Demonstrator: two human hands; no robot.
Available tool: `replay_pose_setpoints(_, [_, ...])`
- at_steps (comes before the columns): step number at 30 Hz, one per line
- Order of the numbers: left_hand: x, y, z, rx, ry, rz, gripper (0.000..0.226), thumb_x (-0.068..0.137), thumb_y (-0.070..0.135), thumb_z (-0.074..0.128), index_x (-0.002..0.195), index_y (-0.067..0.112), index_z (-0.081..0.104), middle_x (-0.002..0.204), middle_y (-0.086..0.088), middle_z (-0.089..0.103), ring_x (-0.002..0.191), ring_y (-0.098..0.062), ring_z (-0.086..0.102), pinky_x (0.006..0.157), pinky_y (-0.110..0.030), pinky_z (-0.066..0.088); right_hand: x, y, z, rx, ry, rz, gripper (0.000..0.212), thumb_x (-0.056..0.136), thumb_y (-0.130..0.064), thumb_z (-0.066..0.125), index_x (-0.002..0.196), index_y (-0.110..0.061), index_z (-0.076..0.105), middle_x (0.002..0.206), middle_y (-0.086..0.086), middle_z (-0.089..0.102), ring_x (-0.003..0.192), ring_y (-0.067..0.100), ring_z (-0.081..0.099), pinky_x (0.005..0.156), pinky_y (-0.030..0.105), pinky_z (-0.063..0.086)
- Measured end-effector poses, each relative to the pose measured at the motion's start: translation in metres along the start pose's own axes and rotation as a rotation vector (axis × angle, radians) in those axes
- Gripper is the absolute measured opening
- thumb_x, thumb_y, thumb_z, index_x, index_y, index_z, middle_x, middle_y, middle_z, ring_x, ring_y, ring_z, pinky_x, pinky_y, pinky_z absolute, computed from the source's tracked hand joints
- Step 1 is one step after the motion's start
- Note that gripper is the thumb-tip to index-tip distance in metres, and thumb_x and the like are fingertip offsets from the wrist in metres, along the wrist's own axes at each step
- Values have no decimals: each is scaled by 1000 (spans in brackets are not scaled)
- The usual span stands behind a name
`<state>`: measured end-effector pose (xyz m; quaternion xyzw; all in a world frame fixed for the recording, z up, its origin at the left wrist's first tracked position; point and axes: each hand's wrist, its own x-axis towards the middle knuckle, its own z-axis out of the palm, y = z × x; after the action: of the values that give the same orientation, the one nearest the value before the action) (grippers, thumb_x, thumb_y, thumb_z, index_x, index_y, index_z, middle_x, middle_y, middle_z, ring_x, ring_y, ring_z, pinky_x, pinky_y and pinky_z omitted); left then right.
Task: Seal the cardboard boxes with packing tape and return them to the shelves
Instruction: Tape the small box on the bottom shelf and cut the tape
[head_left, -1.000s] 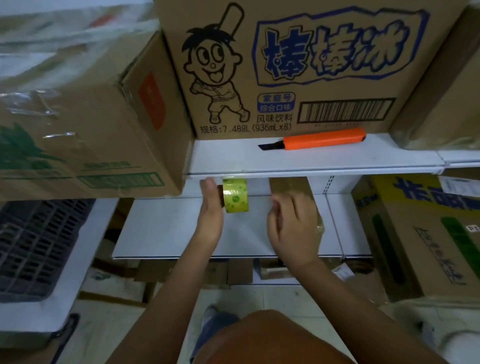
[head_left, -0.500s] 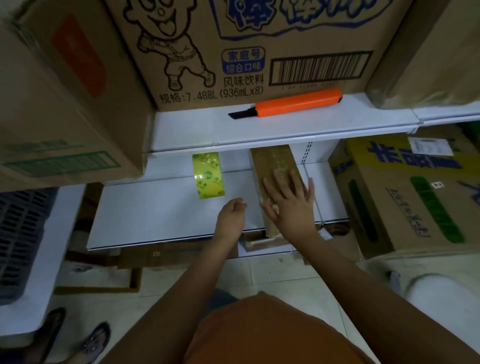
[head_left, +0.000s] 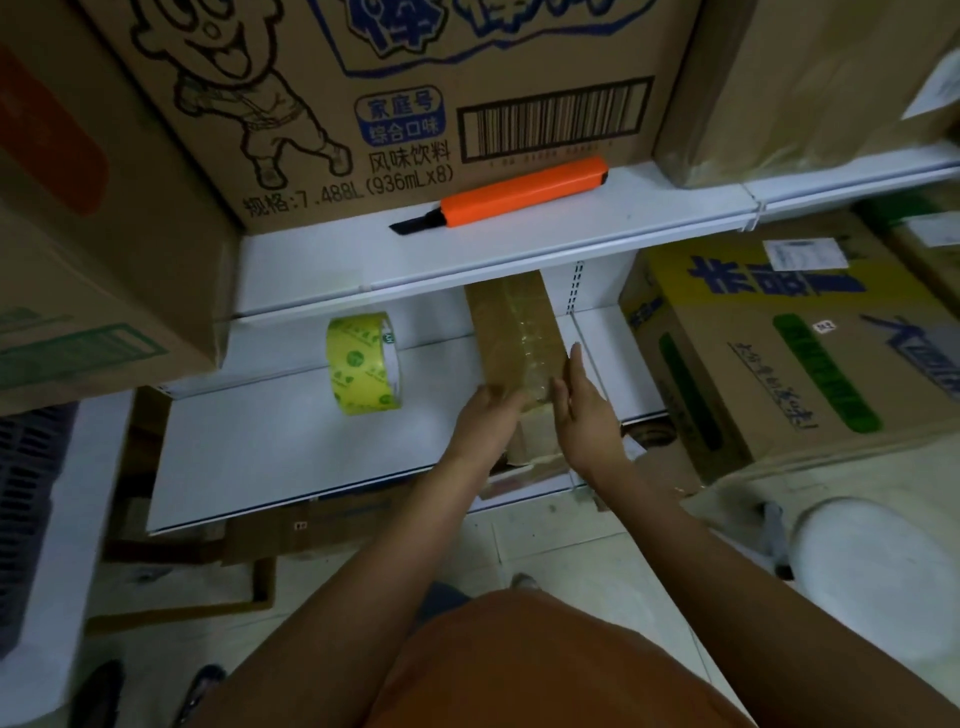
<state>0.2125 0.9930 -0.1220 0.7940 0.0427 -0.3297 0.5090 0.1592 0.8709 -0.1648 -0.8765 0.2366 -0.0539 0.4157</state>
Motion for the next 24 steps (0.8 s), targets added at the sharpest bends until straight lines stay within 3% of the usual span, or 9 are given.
replay_pose_setpoints(3, [9,-5,-12,71,4,23,70,86,60,62,144,26,44,134,7,59,117,-18,57,91,-29,41,-15,-1,-1,36,-2,12,52,109,-33,31,158,-22,19,122,12,67,99,27,66,73,26,42])
replay_pose_setpoints(7, [22,-6,-27,228,-5,-20,117,60,78,73,151,18,33,145,0,51,128,-24,53,102,-34,46,-29,9,7,475,-83,92,39,110,-30,29,143,-35,47,142,3,55,129,15,52,113,33,39])
replay_pose_setpoints(10, [24,-15,-32,455,104,-138,133,60,72,80,153,7,10,153,-14,27,140,-32,34,113,-42,38,-39,9,16,653,-268,157,40,107,-38,31,135,-34,60,141,0,56,129,15,54,109,32,44])
replay_pose_setpoints(13, [21,-23,-41,490,154,-163,141,45,72,84,149,8,13,146,-15,27,135,-32,37,111,-44,41,-45,3,19,818,-243,257,43,104,-38,39,127,-15,66,129,4,65,119,17,62,89,20,54])
replay_pose_setpoints(15, [17,-26,-49,466,159,-99,141,36,72,78,148,10,19,141,-13,32,131,-31,42,108,-44,44,-41,6,23,815,-214,315,43,107,-37,34,120,-14,68,122,4,70,114,22,65,88,27,56])
replay_pose_setpoints(18, [15,-38,-62,385,189,-39,133,39,68,80,148,15,26,138,-8,38,126,-27,46,105,-43,46,-29,11,26,708,-219,441,56,91,-62,45,124,-23,66,126,0,67,118,23,61,106,44,45])
replay_pose_setpoints(20, [16,-49,-70,226,177,-81,132,37,72,83,146,16,36,138,-4,48,120,-22,54,102,-41,50,-27,21,26,555,-195,507,60,91,-60,48,136,-21,57,134,2,57,124,26,53,108,40,40])
replay_pose_setpoints(22, [11,-59,-75,-25,129,-150,111,47,68,85,137,13,49,130,-5,62,110,-20,64,95,-39,56,-29,37,23,451,-120,495,59,94,-56,52,140,-19,51,133,4,52,127,28,49,108,41,39])
replay_pose_setpoints(24, [5,-72,-78,-245,47,-217,78,69,50,83,130,12,55,125,-6,65,109,-20,65,90,-36,58,-33,60,17,377,-75,513,77,81,-71,55,139,-21,47,137,7,53,125,32,51,108,52,41])
